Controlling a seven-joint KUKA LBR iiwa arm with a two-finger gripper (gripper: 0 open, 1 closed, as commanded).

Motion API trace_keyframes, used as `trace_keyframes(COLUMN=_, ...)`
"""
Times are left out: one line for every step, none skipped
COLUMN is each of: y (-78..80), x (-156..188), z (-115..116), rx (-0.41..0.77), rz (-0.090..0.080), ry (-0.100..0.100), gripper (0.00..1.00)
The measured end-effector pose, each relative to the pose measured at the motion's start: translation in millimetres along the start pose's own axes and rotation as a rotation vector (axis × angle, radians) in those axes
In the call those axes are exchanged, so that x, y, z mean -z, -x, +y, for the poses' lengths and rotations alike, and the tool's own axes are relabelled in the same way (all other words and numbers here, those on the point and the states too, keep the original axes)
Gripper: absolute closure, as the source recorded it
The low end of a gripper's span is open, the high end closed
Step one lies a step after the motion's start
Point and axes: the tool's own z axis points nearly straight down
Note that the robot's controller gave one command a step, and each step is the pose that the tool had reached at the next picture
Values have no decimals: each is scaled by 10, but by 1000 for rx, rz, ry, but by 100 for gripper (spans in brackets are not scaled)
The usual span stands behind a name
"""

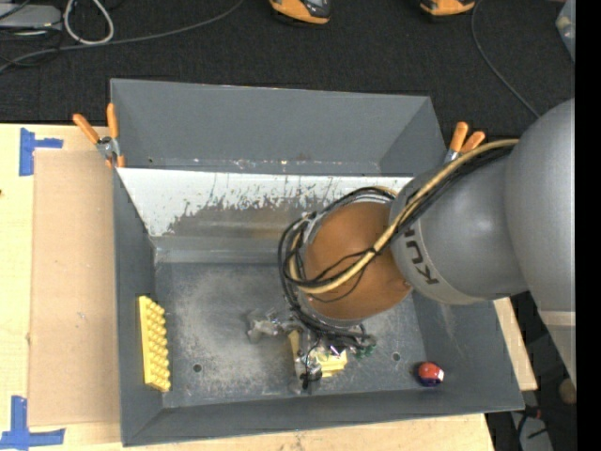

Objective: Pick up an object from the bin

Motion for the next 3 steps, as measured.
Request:
trace_keyframes(y=93, x=-4, z=-5, rx=17, rz=4, ry=-3, gripper=0)
trace_keyframes(y=301, x=4, z=285, rx=28, rz=0, ry=1, gripper=0)
trace_keyframes(y=730, x=-1, z=159, rx=78, rz=0, ry=1, gripper=0)
